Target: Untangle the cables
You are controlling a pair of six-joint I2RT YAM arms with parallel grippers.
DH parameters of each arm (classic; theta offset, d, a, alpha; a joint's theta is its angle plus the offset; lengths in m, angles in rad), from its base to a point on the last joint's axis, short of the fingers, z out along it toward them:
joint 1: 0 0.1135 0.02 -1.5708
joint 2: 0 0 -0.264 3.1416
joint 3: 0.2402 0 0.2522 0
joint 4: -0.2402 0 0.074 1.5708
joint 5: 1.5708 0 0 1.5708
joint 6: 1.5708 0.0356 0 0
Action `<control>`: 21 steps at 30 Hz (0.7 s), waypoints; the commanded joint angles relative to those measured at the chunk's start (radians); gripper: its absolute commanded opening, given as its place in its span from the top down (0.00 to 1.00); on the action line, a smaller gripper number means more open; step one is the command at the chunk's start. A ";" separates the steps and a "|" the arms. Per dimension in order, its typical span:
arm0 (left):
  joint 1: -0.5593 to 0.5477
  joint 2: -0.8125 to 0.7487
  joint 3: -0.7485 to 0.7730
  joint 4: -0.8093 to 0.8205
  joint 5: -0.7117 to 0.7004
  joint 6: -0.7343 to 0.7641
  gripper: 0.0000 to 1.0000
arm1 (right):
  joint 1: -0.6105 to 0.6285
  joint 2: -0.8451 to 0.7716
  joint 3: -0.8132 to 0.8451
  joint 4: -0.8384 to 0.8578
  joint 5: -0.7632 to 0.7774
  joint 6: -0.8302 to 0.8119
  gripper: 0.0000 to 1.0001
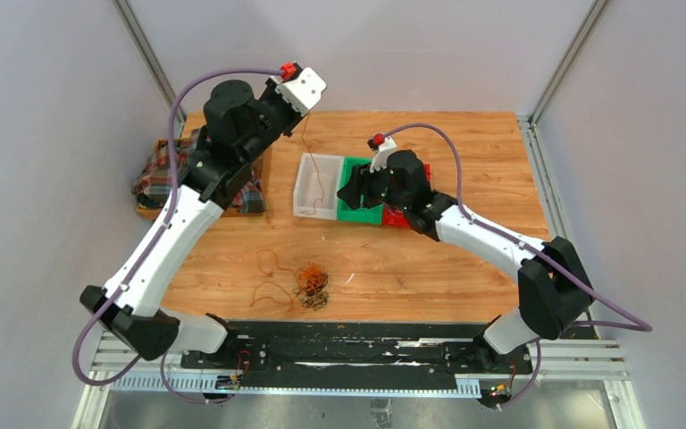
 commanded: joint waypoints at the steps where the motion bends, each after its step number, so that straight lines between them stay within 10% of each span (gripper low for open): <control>1: -0.002 0.051 0.059 0.118 -0.038 0.047 1.00 | -0.037 -0.013 -0.044 -0.039 0.016 -0.003 0.45; 21: 0.043 0.218 0.057 0.217 -0.103 0.172 1.00 | -0.090 -0.128 -0.190 -0.045 0.023 0.037 0.45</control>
